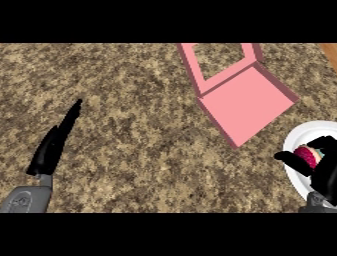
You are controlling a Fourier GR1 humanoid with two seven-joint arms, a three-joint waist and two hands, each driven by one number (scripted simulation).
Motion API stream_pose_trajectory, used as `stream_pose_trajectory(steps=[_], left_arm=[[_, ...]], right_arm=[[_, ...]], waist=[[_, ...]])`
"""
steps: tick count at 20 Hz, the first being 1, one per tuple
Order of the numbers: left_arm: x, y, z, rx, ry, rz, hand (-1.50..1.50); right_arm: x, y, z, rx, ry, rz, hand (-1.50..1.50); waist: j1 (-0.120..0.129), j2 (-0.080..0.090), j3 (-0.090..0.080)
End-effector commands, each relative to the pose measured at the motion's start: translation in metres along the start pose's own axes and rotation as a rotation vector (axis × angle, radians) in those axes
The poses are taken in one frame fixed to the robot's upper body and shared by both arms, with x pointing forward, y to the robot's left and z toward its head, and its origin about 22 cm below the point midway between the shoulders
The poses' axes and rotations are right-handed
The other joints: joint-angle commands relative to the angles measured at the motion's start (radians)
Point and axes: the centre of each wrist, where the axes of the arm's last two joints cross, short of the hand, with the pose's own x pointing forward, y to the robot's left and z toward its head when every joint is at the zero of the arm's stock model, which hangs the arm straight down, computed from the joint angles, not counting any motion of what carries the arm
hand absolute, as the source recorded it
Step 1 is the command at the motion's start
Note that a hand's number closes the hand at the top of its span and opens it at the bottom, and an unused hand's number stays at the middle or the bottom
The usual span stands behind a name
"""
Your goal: Pick the cupcake from the plate and place it in the cardboard box
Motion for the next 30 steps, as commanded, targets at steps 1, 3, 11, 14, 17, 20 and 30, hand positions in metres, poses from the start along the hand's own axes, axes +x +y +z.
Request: stream_pose_trajectory(steps=[1,3,11,14,17,20,30], left_arm=[[-0.014,0.013,-0.005,-0.005,0.016,0.011,0.00],[-0.001,0.005,-0.011,-0.005,0.004,0.011,0.00],[0.025,-0.016,-0.020,-0.107,-0.107,-0.016,0.00],[0.026,-0.021,-0.023,-0.134,-0.108,-0.025,0.00],[0.029,-0.025,-0.027,-0.137,-0.110,-0.025,0.00],[0.028,-0.024,-0.027,-0.135,-0.097,-0.022,0.00],[0.021,-0.021,-0.027,-0.092,-0.060,-0.009,0.00]], right_arm=[[0.005,0.010,-0.007,-0.069,0.000,0.046,1.50],[0.005,0.004,-0.004,-0.113,0.009,0.060,1.50],[0.131,0.029,-0.002,0.276,0.013,0.224,1.50],[0.182,0.019,-0.016,0.293,0.049,0.293,1.50],[0.240,-0.002,-0.032,0.252,0.067,0.352,1.50],[0.290,-0.029,-0.044,0.196,0.102,0.392,1.50],[0.384,-0.090,-0.063,-0.004,0.261,0.474,1.50]], waist=[[0.003,0.012,0.013],[0.001,0.011,0.013],[0.167,0.059,0.007],[0.187,0.051,0.008],[0.189,0.044,0.008],[0.178,0.035,0.008],[0.121,0.027,0.008]])
